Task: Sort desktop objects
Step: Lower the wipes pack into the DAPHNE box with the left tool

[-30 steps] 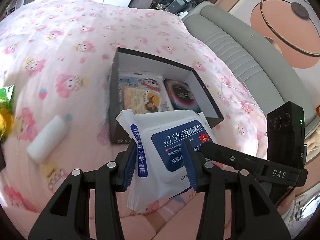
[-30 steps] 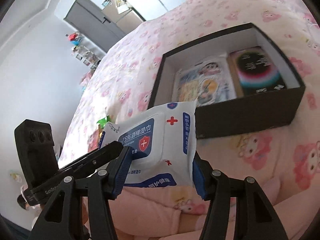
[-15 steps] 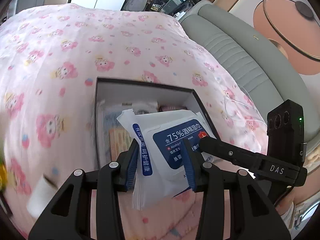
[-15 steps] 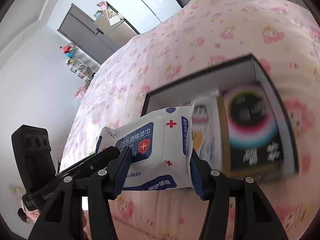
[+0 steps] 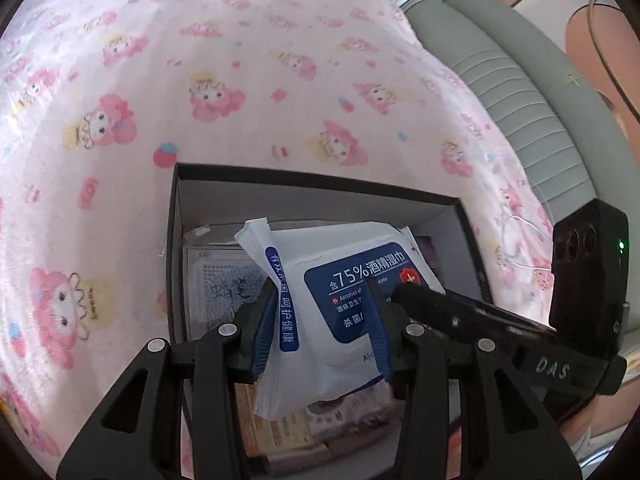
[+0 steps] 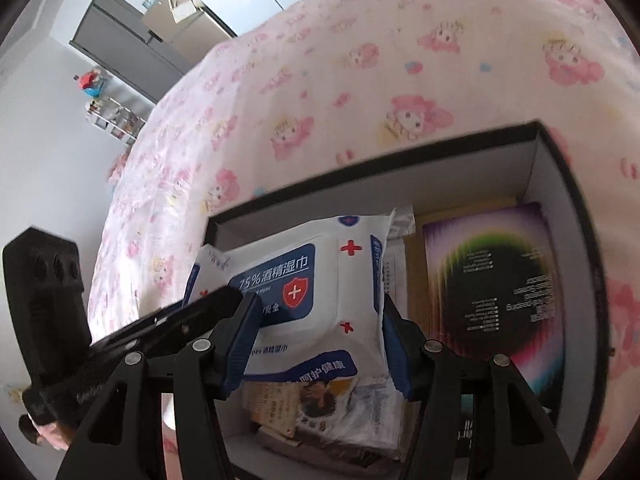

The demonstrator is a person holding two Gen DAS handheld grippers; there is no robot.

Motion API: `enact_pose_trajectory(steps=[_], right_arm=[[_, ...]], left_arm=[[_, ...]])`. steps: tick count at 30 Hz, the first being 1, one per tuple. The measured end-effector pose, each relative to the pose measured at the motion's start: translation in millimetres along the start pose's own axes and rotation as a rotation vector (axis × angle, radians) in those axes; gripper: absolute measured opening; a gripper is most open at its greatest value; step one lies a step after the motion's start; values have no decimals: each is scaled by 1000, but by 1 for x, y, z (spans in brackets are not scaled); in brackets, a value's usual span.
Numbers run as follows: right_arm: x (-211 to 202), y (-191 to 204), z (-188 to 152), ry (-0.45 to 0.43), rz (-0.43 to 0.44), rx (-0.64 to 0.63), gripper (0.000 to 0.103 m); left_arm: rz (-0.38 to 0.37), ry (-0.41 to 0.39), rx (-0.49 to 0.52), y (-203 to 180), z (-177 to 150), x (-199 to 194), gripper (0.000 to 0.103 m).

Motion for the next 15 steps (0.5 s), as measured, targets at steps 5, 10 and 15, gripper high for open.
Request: enact_pose_trajectory(steps=[5, 10, 15], right_arm=[[15, -7, 1, 4, 10, 8, 54], [18, -15, 5, 32, 11, 55, 54], [12, -25, 8, 2, -13, 65, 54]], left_arm=[[24, -1, 15, 7, -1, 8, 42], [65, 22, 26, 13, 5, 13, 48], [164, 18, 47, 17, 11, 5, 49]])
Point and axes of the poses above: each gripper's, at about its wrist camera, not at the fingertips, and x roughly the way its jaws point, y to its left, z to its top, the point moved 5 cm from there along x, roughly the way its jaws point, and after that the axes turned 11 degrees about -z, right-handed, at the moved point
